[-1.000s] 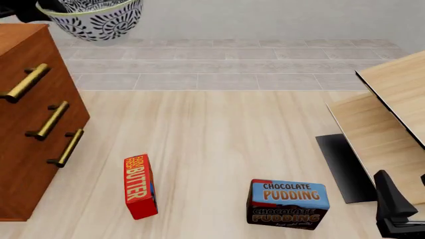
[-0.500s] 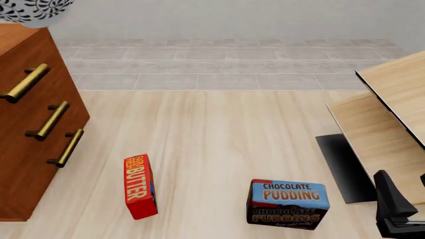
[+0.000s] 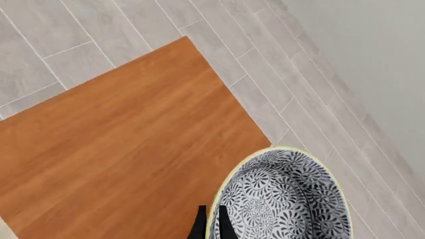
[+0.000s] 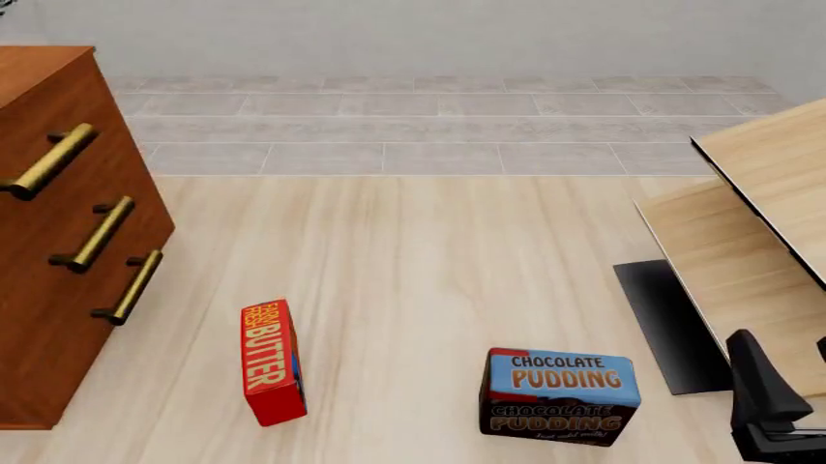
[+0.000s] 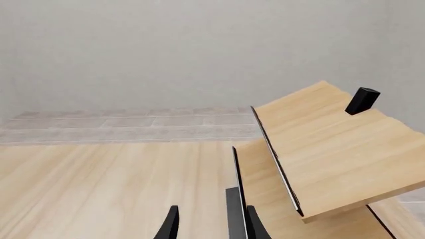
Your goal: Close the top drawer of the cabinet and put the bowl on top of it.
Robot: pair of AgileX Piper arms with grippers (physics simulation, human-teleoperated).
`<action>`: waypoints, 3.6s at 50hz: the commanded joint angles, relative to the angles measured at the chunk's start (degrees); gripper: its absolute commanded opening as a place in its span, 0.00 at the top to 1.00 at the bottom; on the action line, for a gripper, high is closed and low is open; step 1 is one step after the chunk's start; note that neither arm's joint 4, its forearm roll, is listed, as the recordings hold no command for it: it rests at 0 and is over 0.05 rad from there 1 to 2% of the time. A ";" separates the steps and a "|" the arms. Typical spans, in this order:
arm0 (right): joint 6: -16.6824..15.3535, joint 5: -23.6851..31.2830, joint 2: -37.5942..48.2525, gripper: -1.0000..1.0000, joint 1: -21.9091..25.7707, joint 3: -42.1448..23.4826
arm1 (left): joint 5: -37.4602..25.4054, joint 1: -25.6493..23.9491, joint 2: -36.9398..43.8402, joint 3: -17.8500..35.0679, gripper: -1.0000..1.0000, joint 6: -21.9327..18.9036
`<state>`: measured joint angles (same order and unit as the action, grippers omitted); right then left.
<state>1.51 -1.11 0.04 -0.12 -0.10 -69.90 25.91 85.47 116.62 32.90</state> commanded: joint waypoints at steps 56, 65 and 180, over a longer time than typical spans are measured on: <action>-1.13 0.57 0.13 0.00 0.79 0.03 | 2.88 9.50 6.76 -5.35 1.00 4.96; -1.11 0.56 0.07 0.00 0.77 0.05 | 3.80 9.43 6.32 -6.84 1.00 4.84; -0.70 0.03 -0.02 0.00 0.93 0.05 | 0.03 13.83 1.81 8.09 0.00 6.40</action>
<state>0.74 -1.03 0.03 0.78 -0.09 -69.48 39.08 87.69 123.26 39.38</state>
